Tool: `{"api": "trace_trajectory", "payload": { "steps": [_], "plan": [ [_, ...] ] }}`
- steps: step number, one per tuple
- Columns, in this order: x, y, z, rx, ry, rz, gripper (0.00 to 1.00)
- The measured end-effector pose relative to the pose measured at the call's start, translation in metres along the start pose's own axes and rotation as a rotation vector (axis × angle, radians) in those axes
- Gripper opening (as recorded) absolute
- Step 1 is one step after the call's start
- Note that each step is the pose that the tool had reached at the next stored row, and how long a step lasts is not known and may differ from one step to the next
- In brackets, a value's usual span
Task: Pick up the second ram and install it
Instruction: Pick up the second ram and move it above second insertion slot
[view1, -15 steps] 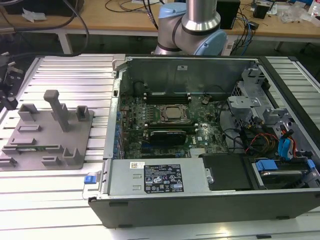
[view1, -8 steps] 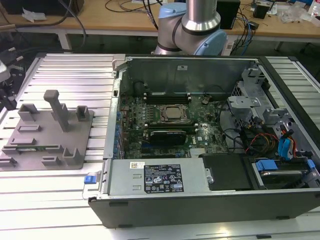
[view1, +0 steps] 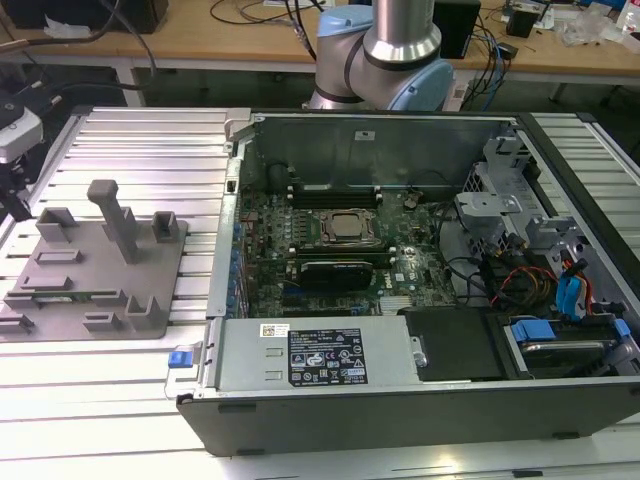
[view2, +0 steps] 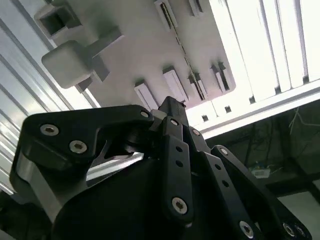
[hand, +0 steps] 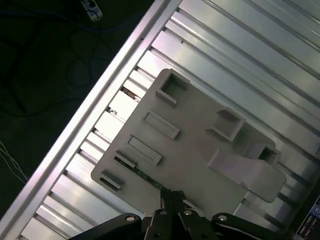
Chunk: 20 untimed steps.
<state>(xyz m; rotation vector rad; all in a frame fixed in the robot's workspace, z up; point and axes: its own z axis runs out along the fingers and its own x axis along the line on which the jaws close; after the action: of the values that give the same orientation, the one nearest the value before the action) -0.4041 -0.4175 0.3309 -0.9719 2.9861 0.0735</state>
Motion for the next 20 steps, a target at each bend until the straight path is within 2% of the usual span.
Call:
{"api": "trace_trajectory", "payload": {
  "steps": [5, 8, 9, 11, 13, 15, 18, 19, 20],
  "plan": [
    [0.0000, 0.0000, 0.0001, -0.0015, 0.0045, -0.102, 0.08],
    [0.0000, 0.0000, 0.0004, -0.0039, 0.0116, -0.261, 0.08],
    [0.0000, 0.0000, 0.0004, -0.0045, 0.0134, -0.299, 0.08],
    [0.0000, 0.0000, 0.0005, -0.0051, 0.0150, -0.340, 0.08],
    [0.0000, -0.0001, 0.0006, -0.0062, 0.0186, -0.418, 0.08],
    [0.0000, -0.0001, 0.0008, -0.0078, 0.0233, -0.524, 0.08],
    [0.0000, -0.0001, 0.0013, -0.0089, 0.0266, -0.600, 0.08],
    [0.0000, -0.0001, 0.0015, -0.0095, 0.0282, -0.635, 0.08],
    [0.0000, -0.0001, 0.0028, -0.0104, 0.0310, -0.695, 0.08]
  ]
}}
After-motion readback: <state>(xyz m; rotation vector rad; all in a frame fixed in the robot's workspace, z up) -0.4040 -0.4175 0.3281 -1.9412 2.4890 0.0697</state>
